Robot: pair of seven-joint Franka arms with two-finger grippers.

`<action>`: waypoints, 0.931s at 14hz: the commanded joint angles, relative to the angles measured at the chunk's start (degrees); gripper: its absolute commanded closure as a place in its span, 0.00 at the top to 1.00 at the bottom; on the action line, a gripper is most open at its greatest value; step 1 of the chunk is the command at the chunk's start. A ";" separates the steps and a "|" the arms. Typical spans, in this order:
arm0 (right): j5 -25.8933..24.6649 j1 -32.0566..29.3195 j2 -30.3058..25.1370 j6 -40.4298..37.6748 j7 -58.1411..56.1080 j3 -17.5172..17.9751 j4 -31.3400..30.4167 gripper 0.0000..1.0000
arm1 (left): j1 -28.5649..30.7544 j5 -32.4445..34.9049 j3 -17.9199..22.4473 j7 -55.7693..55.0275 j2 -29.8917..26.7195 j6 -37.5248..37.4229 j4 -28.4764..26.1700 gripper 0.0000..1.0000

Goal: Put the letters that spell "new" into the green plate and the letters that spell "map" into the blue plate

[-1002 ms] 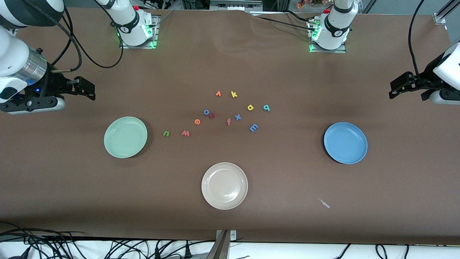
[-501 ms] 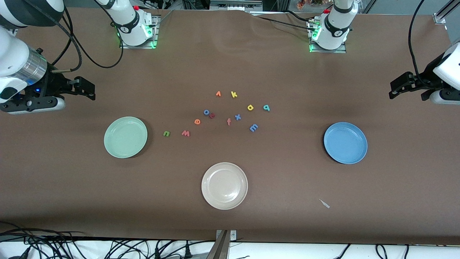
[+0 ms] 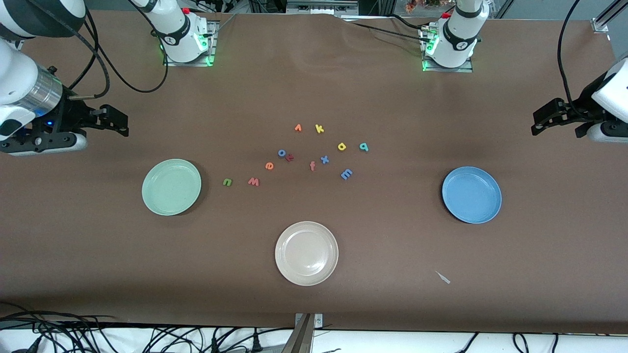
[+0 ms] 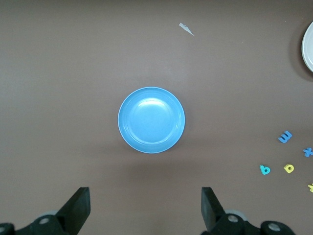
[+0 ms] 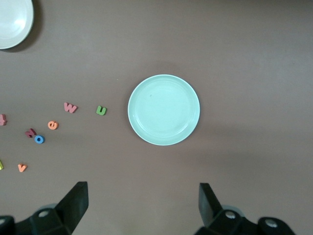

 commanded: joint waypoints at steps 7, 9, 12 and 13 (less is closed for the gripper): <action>-0.36 0.03 -0.73 -0.91 2.44 -1.03 -1.24 1.00 | 0.38 -0.61 -0.25 1.15 -1.30 0.72 -1.35 1.00; -0.36 0.03 -0.73 -0.91 2.44 -1.03 -1.24 1.00 | 0.38 -0.61 -0.25 1.15 -1.30 0.72 -1.26 1.00; -0.36 0.03 -0.82 -0.91 2.44 -1.03 -1.24 1.00 | 0.38 -0.61 -0.25 1.15 -1.30 0.72 -1.26 1.00; -0.36 0.03 -0.82 -0.82 2.44 -1.03 -1.24 1.00 | 0.47 -0.61 -0.25 1.15 -1.30 0.72 -1.35 1.00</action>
